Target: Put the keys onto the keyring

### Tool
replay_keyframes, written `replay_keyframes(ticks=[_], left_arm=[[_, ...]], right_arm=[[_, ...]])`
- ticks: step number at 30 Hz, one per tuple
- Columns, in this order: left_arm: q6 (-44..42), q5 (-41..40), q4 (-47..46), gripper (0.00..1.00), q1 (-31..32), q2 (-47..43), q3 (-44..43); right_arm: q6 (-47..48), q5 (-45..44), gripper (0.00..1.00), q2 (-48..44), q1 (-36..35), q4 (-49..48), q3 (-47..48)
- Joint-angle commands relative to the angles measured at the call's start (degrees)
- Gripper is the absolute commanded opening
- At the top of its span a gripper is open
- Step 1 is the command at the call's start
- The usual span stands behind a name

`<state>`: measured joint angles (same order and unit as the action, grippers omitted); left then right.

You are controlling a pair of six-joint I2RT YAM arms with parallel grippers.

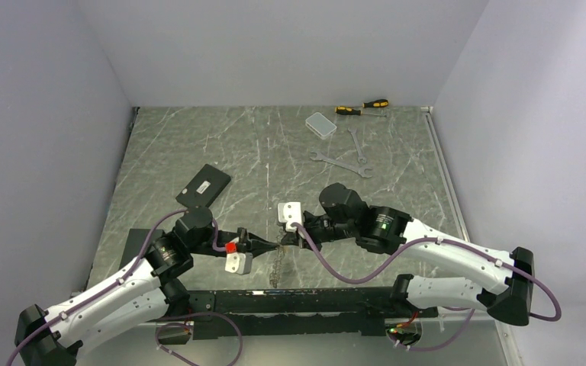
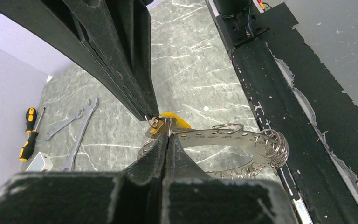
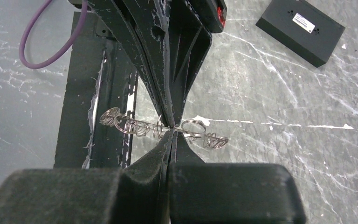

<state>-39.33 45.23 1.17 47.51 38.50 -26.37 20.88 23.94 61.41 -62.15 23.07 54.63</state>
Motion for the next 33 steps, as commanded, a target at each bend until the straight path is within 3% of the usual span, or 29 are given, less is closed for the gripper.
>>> replay_keyframes(ticks=[1, 33], left_arm=[[0.05, 2.11, -1.92, 0.0, 0.09, -0.12, -2.64], [0.98, 3.03, -2.04, 0.0, -0.04, 0.06, -2.81]], right_arm=[[1.08, -1.04, 0.0, -0.17, -0.67, -2.03, 3.17], [3.07, -3.07, 0.0, 0.07, -3.61, 0.18, 4.29]])
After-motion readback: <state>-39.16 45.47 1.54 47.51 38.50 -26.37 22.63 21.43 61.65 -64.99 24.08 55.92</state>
